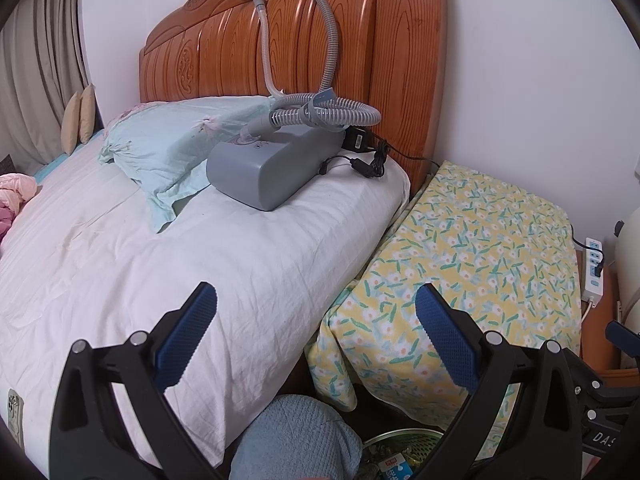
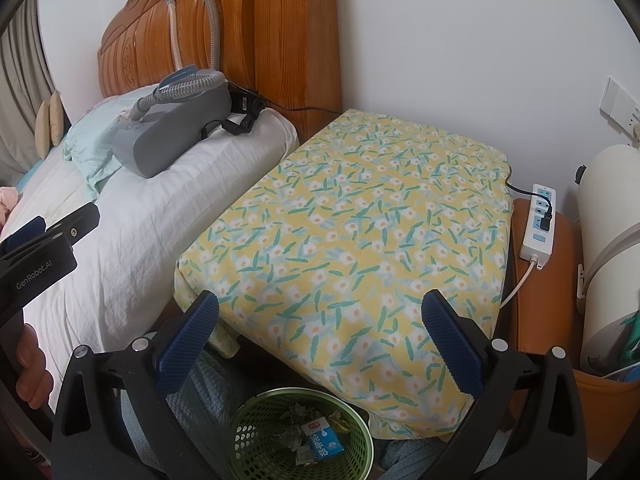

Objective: Collect trash

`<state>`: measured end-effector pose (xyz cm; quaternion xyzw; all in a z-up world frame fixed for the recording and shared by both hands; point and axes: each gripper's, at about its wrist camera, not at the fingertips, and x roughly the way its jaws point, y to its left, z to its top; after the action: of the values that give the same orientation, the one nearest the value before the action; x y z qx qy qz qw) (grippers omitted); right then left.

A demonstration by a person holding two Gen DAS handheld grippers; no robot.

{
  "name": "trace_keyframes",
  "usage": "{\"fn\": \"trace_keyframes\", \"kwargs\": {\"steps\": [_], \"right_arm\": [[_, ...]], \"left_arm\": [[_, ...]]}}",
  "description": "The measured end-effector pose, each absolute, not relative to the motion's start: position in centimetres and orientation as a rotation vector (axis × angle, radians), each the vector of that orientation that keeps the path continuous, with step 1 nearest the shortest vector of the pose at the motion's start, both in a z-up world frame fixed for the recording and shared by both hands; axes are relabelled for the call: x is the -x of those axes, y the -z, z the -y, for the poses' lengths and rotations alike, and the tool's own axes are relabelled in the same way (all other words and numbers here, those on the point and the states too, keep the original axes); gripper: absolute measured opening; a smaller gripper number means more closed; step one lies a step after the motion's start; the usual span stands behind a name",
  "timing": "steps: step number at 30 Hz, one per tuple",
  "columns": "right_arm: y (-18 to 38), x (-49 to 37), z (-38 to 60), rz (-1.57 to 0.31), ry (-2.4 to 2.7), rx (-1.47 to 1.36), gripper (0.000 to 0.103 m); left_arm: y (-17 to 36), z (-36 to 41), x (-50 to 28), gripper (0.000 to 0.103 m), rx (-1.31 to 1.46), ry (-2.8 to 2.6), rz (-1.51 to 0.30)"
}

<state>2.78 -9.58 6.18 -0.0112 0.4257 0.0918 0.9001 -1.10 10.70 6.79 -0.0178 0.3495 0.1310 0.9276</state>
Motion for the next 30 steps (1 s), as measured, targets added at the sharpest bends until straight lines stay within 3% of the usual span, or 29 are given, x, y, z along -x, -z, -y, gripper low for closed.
{"fn": "trace_keyframes", "kwargs": {"steps": [30], "right_arm": [[-5.63, -2.78, 9.48, -0.888, -0.188, 0.024, 0.101]], "left_arm": [[-6.22, -11.0, 1.3, 0.095, 0.032, -0.279, -0.721]]}}
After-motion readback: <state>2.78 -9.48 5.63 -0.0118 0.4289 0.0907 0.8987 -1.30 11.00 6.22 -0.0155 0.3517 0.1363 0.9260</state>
